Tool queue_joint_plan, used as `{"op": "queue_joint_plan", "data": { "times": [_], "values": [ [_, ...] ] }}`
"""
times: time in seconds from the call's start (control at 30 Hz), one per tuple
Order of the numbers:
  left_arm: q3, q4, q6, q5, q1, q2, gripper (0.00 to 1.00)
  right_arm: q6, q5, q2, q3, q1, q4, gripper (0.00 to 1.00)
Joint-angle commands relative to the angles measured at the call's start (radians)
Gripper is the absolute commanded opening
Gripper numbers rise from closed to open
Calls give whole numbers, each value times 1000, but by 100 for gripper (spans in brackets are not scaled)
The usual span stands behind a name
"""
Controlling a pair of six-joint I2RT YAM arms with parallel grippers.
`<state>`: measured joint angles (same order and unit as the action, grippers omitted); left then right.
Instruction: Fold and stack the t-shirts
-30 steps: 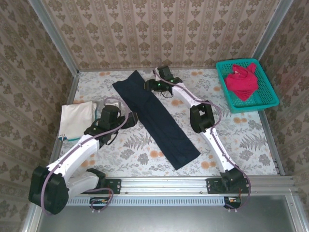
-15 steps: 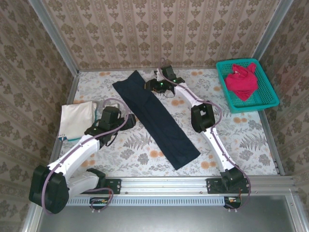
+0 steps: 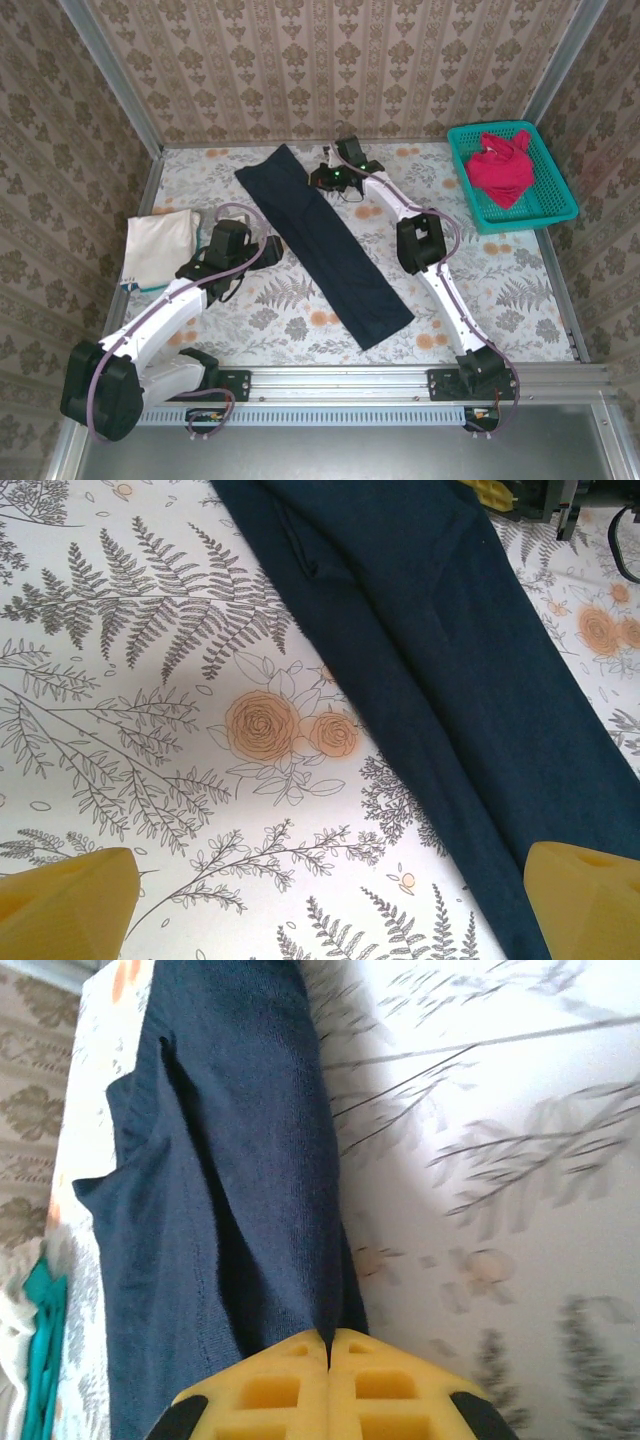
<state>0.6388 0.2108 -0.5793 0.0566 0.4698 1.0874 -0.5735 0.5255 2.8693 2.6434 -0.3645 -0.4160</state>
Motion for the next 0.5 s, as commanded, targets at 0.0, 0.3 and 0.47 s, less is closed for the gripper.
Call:
{"op": "queue_joint_plan", "data": {
  "times": [0.0,0.3,0.47],
  "values": [
    [-4,-36,25,-27,-8,25,100,0,-118,-63,9,54,0,0],
    [62,-47,66,-86,-7,144,100,0,-257,-224,-270,145,48,0],
    [76,-94,106,-99,-6,211,100,-63,-320,-370,-578,185,220,0]
  ]
}}
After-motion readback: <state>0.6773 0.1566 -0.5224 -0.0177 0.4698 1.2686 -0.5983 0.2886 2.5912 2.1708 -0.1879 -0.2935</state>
